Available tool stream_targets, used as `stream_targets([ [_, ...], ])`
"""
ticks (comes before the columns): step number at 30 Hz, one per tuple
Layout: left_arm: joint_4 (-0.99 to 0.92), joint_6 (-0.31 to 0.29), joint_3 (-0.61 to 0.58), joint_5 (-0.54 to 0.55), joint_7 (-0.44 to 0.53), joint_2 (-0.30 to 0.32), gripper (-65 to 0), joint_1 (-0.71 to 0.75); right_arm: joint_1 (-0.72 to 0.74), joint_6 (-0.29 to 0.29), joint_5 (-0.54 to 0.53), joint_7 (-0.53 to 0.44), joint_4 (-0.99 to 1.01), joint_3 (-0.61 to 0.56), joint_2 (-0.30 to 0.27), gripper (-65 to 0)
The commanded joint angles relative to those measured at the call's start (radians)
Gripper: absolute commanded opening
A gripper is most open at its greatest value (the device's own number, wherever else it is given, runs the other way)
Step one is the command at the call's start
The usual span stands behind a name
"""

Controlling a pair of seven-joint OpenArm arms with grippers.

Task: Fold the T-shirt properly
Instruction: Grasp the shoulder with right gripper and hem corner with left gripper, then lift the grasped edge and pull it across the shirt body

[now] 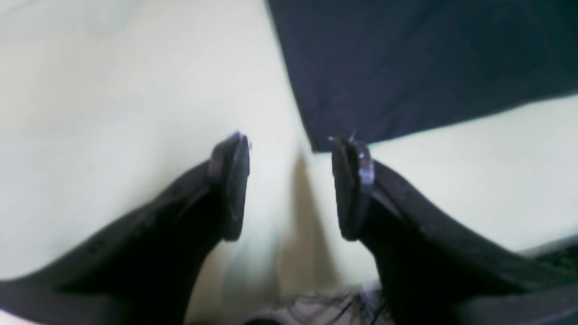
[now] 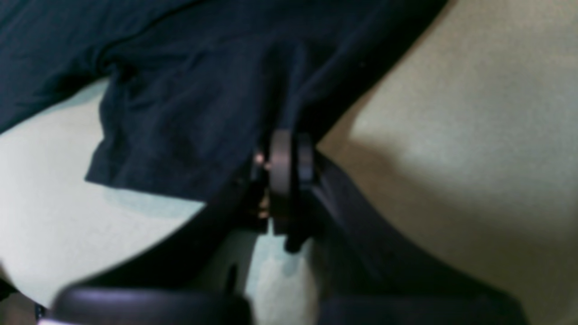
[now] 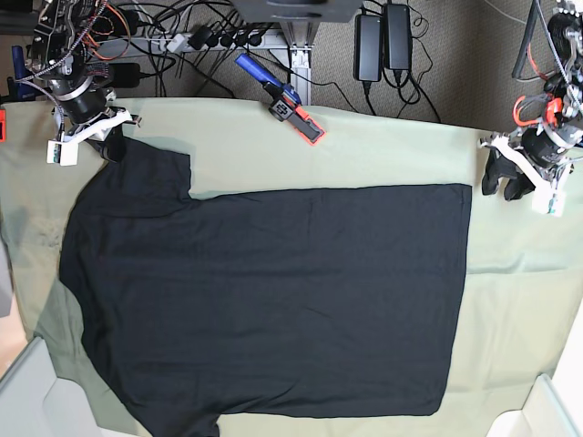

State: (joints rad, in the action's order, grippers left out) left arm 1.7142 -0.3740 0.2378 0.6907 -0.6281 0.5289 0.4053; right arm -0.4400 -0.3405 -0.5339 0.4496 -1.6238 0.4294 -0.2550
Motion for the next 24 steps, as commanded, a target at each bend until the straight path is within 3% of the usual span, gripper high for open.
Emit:
stream_targets([
  [1,-0.014,-0.003,-0.002,0.014,0.01,0.014,-31.8,-0.021,-0.002,-0.027,0.004,0.0,-0.01,0.002,-0.011,-65.0],
  [7,-0.059,-0.004,-0.063,0.053,-0.008,-0.007,-31.9,-0.068,-0.003,-0.027,0.004,0.0,-0.01,0.002,-0.011,-65.0],
  [17,-0.072,-0.003,-0.135,0.006,-0.003,-0.089,-31.9,-0.105,-0.006,-0.027,0.003,0.0,-0.01,0.002,-0.011,-65.0],
  [24,-0.213,-0.001,-0.135,-0.003,0.0,-0.122,-31.9,-0.192,-0.006,-0.027,0.003,0.0,-0.01,0.002,-0.011,-65.0],
])
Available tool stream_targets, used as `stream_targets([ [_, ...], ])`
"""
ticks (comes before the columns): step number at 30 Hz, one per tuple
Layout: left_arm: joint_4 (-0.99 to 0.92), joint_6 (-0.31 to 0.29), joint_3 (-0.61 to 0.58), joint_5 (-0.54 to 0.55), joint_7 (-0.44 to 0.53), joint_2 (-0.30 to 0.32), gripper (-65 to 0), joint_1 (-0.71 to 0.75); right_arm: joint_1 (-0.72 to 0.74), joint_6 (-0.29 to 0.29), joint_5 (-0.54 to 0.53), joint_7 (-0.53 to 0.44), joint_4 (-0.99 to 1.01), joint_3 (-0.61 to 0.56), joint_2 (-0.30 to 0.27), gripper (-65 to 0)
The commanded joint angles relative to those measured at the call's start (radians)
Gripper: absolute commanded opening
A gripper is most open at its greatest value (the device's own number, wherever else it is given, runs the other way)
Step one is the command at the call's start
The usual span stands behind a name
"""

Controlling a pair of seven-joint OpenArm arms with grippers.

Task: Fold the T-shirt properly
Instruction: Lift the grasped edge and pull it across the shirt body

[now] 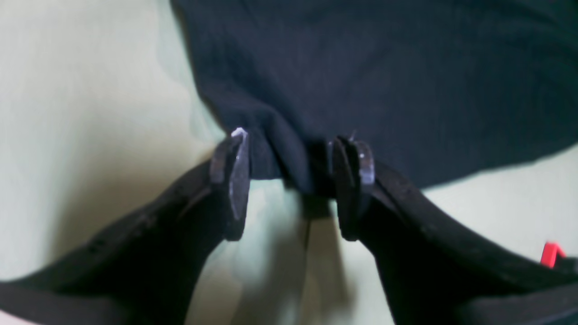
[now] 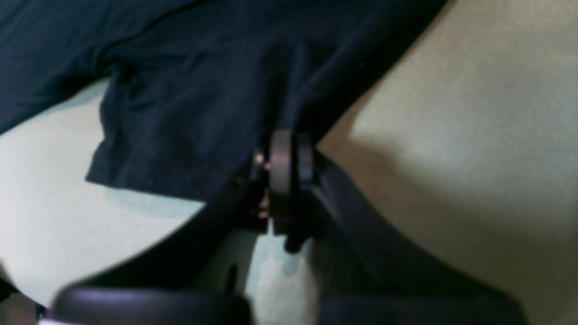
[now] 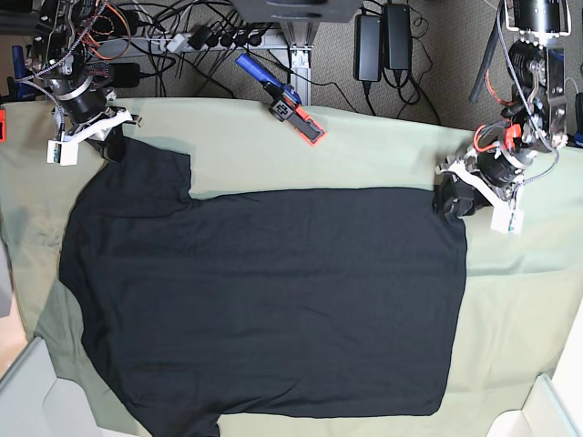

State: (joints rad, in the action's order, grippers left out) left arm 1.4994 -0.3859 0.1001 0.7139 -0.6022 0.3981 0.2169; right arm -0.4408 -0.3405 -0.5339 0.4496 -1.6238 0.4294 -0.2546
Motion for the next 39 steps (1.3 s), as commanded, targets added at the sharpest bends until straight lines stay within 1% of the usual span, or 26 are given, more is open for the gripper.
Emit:
stream_targets([
  [1,-0.018,0.017,0.003,-0.026,-0.027,0.006,-31.9,-0.019,-0.005,-0.027,0.003,0.0,-0.01,0.002,-0.011,-65.0],
  [4,-0.049,0.02,0.003,-0.026,-0.033,0.0,-31.9,-0.046,-0.005,-0.027,0.003,0.0,-0.01,0.002,-0.011,-65.0],
  [9,-0.049,0.019,0.003,-0.027,-0.053,-0.007,-32.2,-0.047,-0.005,-0.027,0.003,0.0,-0.01,0.002,-0.011,-65.0],
  [10,-0.049,0.02,0.003,-0.026,-0.052,-0.008,-34.3,-0.047,-0.005,-0.027,0.003,0.0,-0.01,0.002,-0.011,-65.0],
  [11,-0.049,0.019,0.003,-0.027,-0.051,-0.009,-40.1,-0.047,-0.005,-0.027,0.003,0.0,-0.01,0.002,-0.011,-65.0],
  [13,-0.049,0.019,0.003,-0.031,-0.049,-0.007,-57.4,-0.047,-0.005,-0.027,0.003,0.0,-0.01,0.002,-0.011,-65.0],
  [14,-0.049,0.019,0.003,-0.04,-0.05,-0.007,-65.0,-0.047,-0.005,-0.027,0.003,0.0,-0.01,0.002,-0.011,-65.0],
  [15,-0.049,0.013,0.003,-0.052,-0.05,-0.007,-65.0,-0.047,-0.005,-0.027,0.003,0.0,-0.01,0.002,-0.011,-65.0],
  [16,-0.049,-0.015,0.003,-0.07,-0.05,-0.007,-65.0,-0.047,-0.005,-0.027,0.003,0.002,-0.01,0.002,-0.011,-65.0],
  [18,-0.048,-0.095,0.003,-0.082,-0.05,-0.007,-65.0,-0.047,-0.005,-0.028,0.003,0.029,-0.01,0.002,-0.011,-65.0],
  [20,-0.048,-0.132,0.003,-0.069,-0.054,-0.005,-65.0,-0.047,-0.003,-0.028,-0.01,0.052,-0.011,0.002,-0.012,-65.0],
  [23,-0.045,-0.197,0.01,-0.008,-0.063,0.014,-65.0,-0.047,-0.006,-0.03,-0.036,0.089,-0.02,0.006,-0.018,-65.0],
  [26,-0.045,-0.259,0.03,0.1,-0.112,0.049,-65.0,-0.043,-0.031,-0.032,-0.096,0.133,-0.05,0.037,-0.034,-65.0],
  [28,-0.044,-0.277,0.046,0.165,-0.138,0.074,-65.0,-0.036,-0.057,-0.05,-0.131,0.135,-0.086,0.072,-0.042,-65.0],
  [30,-0.036,-0.309,0.063,0.226,-0.153,0.098,-65.0,-0.031,-0.078,-0.064,-0.158,0.14,-0.131,0.107,-0.051,-65.0],
  [33,0.0,-0.312,0.089,0.291,-0.178,0.121,-65.0,-0.031,-0.09,-0.068,-0.185,0.158,-0.19,0.146,-0.071,-65.0],
  [36,0.043,-0.312,0.105,0.299,-0.18,0.132,-65.0,-0.031,-0.08,-0.067,-0.193,0.153,-0.215,0.163,-0.097,-65.0],
  [39,0.047,-0.312,0.105,0.299,-0.173,0.134,-65.0,-0.037,-0.042,-0.068,-0.195,0.153,-0.231,0.163,-0.116,-65.0],
])
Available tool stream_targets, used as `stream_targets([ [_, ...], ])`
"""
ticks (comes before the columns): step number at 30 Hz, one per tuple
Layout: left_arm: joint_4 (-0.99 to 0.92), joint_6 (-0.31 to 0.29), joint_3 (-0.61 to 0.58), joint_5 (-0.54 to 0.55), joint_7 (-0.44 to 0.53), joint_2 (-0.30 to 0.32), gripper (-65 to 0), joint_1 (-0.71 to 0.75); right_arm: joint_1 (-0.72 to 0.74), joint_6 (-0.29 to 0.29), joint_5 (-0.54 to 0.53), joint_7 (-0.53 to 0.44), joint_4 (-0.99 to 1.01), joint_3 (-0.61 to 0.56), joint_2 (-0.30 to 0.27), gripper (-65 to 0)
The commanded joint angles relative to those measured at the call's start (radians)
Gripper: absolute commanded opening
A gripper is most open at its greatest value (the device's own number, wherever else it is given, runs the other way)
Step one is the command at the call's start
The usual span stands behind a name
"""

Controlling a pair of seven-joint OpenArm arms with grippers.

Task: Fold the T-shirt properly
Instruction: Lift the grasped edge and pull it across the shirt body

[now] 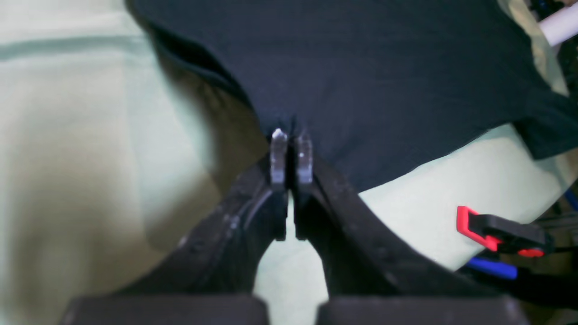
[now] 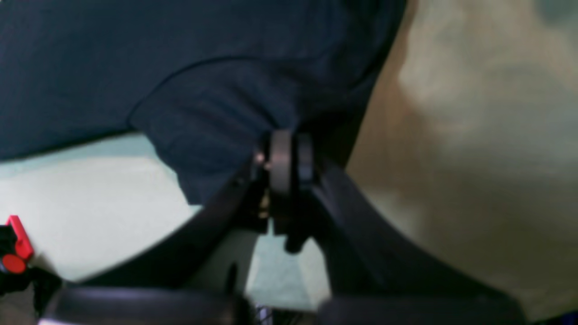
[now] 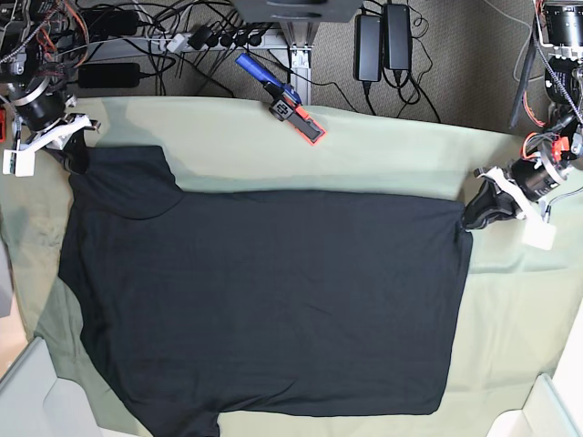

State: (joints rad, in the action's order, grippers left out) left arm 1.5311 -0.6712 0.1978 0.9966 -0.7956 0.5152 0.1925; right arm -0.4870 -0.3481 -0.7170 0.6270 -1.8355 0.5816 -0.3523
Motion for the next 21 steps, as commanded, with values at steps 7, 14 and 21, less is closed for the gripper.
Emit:
stream_targets([
  [7,-0.002,-0.027,0.006,-0.063,0.079,0.014,-65.0,-0.094,0.188,-0.061,0.005,-0.029,-0.006,0.005,-0.032,-65.0],
  [14,-0.172,-0.027,-0.04,-0.098,0.107,0.014,-65.0,-0.275,0.378,-0.061,0.082,-0.053,0.133,-0.077,-0.036,-65.0],
  [21,-0.454,-0.027,-0.161,-0.163,0.209,0.008,-65.0,-0.489,0.598,-0.061,0.167,-0.098,0.355,-0.21,-0.035,-65.0],
])
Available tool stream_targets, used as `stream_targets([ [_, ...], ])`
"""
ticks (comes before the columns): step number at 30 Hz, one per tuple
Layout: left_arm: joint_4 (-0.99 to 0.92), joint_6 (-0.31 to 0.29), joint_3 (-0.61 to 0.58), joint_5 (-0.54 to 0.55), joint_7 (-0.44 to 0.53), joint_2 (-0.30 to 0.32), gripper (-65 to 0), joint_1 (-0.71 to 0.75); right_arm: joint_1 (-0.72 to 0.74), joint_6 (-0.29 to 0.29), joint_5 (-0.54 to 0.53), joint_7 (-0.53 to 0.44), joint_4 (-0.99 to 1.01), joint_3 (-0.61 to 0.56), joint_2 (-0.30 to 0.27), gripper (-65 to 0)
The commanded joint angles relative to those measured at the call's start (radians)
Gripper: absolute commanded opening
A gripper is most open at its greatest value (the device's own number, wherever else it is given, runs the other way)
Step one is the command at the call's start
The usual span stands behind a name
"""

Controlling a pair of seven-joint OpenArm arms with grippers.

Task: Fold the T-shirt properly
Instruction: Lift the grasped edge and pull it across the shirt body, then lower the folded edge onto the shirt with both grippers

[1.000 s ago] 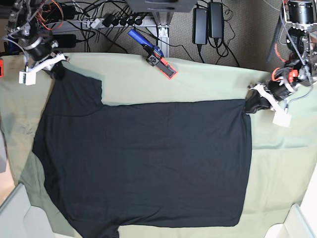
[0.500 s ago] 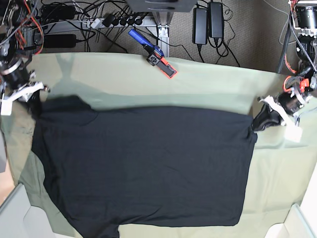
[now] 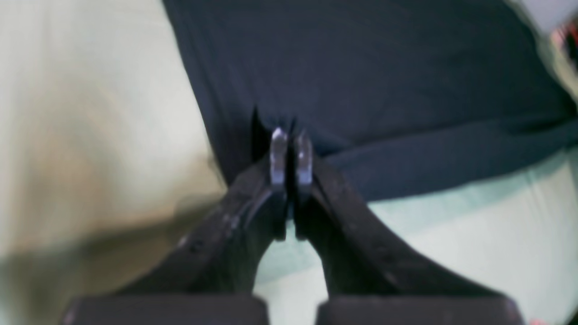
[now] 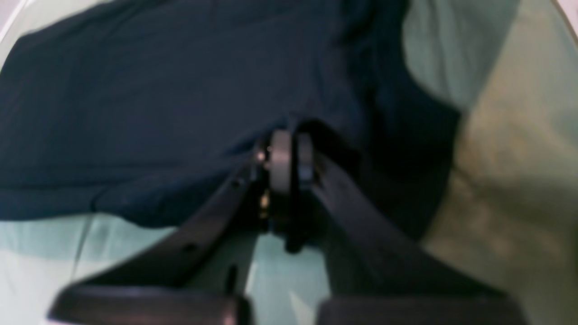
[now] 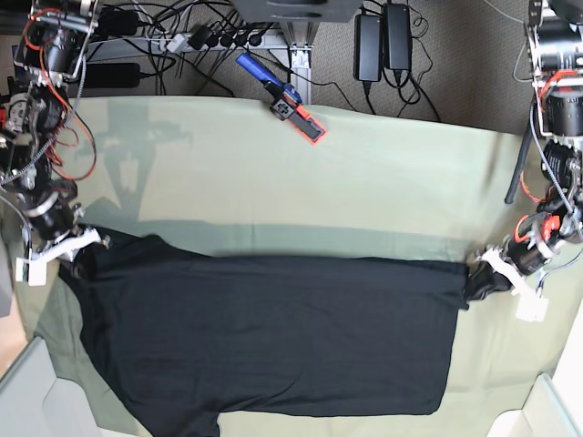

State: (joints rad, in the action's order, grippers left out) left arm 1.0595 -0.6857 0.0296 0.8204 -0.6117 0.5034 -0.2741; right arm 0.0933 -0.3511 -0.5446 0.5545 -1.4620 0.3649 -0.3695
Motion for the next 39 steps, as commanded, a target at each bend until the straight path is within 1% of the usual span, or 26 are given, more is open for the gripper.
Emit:
stream_targets([
  [1,-0.019,-0.012,-0.002,0.006,0.037,0.018,-65.0,-0.049,0.05,-0.058,0.012,-0.03,0.014,-0.016,-0.018,-65.0],
  [7,-0.174,-0.012,-0.053,-0.002,0.089,0.017,-65.0,-0.179,0.24,-0.058,0.114,-0.038,0.189,-0.158,-0.018,-65.0],
  [10,-0.222,-0.012,-0.098,-0.067,0.137,0.007,-65.0,-0.223,0.306,-0.057,0.164,-0.061,0.264,-0.209,-0.018,-65.0],
  [11,-0.236,-0.012,-0.113,-0.088,0.155,0.002,-62.1,-0.234,0.325,-0.057,0.176,-0.068,0.286,-0.22,-0.017,-65.0],
  [13,-0.259,-0.012,-0.129,-0.12,0.182,-0.01,-47.3,-0.244,0.351,-0.057,0.199,-0.07,0.323,-0.238,-0.013,-65.0],
  [15,-0.269,-0.012,-0.129,-0.132,0.182,-0.023,-33.7,-0.243,0.365,-0.057,0.199,-0.073,0.349,-0.25,-0.012,-65.0],
  [16,-0.271,-0.012,-0.129,-0.133,0.181,-0.027,-29.6,-0.243,0.366,-0.057,0.201,-0.084,0.358,-0.253,-0.012,-55.5],
  [17,-0.271,-0.012,-0.129,-0.132,0.181,-0.027,-28.4,-0.241,0.365,-0.057,0.201,-0.088,0.36,-0.253,-0.012,-40.9],
  [18,-0.271,-0.012,-0.128,-0.132,0.176,-0.026,-28.4,-0.241,0.363,-0.057,0.201,-0.087,0.36,-0.253,-0.013,-27.7],
  [19,-0.27,-0.012,-0.123,-0.131,0.155,-0.026,-28.4,-0.242,0.362,-0.057,0.204,-0.081,0.36,-0.253,-0.014,-19.6],
  [21,-0.263,-0.012,-0.093,-0.122,0.105,-0.021,-28.4,-0.244,0.363,-0.055,0.212,-0.051,0.357,-0.24,-0.021,-20.3],
  [23,-0.254,-0.012,-0.034,-0.079,0.053,-0.011,-28.4,-0.24,0.361,-0.053,0.208,-0.011,0.348,-0.191,-0.029,-20.3],
  [27,-0.254,-0.012,0.1,0.045,-0.049,0.026,-28.4,-0.24,0.357,-0.053,0.156,0.111,0.34,-0.012,-0.041,-20.3],
  [29,-0.254,-0.012,0.133,0.1,-0.092,0.05,-28.4,-0.24,0.351,-0.053,0.117,0.172,0.34,0.084,-0.049,-20.3],
  [31,-0.254,-0.012,0.143,0.167,-0.154,0.069,-28.4,-0.237,0.326,-0.054,0.045,0.211,0.34,0.166,-0.059,-20.3],
  [33,-0.254,-0.012,0.143,0.222,-0.203,0.077,-28.4,-0.227,0.289,-0.056,0.02,0.214,0.34,0.225,-0.06,-20.3],
  [35,-0.254,-0.012,0.143,0.249,-0.213,0.079,-28.4,-0.206,0.243,-0.056,-0.008,0.214,0.34,0.256,-0.056,-20.3],
  [39,-0.254,-0.012,0.143,0.274,-0.217,0.073,-28.4,-0.162,0.177,-0.056,-0.04,0.209,0.341,0.277,-0.01,-20.3],
])
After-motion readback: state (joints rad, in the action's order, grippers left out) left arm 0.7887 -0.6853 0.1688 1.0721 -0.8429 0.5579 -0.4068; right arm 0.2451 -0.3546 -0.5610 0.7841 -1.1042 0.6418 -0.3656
